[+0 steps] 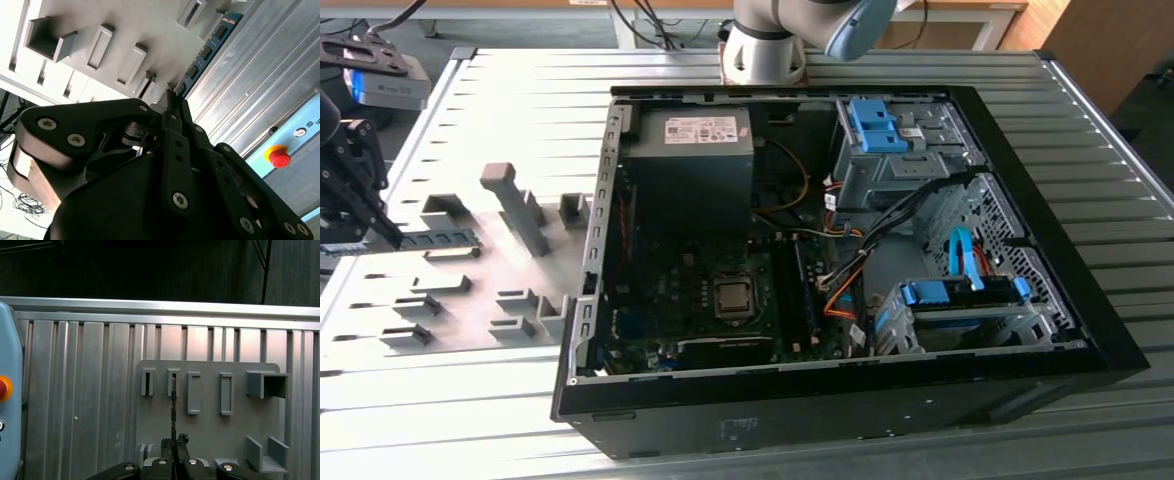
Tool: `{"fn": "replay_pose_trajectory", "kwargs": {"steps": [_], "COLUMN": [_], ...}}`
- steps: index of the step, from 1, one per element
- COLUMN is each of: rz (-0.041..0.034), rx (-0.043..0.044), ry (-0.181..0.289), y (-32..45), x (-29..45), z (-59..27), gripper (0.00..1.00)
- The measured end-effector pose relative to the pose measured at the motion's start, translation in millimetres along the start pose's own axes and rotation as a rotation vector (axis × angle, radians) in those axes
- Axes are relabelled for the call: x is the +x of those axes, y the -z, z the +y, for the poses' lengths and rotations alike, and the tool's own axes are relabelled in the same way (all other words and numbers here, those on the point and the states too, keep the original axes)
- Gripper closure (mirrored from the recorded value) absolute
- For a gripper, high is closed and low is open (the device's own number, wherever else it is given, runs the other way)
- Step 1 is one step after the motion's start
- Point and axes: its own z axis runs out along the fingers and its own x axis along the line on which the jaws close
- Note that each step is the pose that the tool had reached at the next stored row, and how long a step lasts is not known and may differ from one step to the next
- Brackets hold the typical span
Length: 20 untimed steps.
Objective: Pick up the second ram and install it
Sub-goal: 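Pick up the second ram and move it above second insertion slot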
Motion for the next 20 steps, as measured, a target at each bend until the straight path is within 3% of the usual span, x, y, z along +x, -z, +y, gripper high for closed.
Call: {"fn": "replay_pose_trajectory", "kwargs": {"steps": [20], "rz": [0.0049], "rx": [-0.0001], "ry": [0.0], "y": [8.9], "x": [-0.3], "z": [0.1], "gripper": [0.86]}}
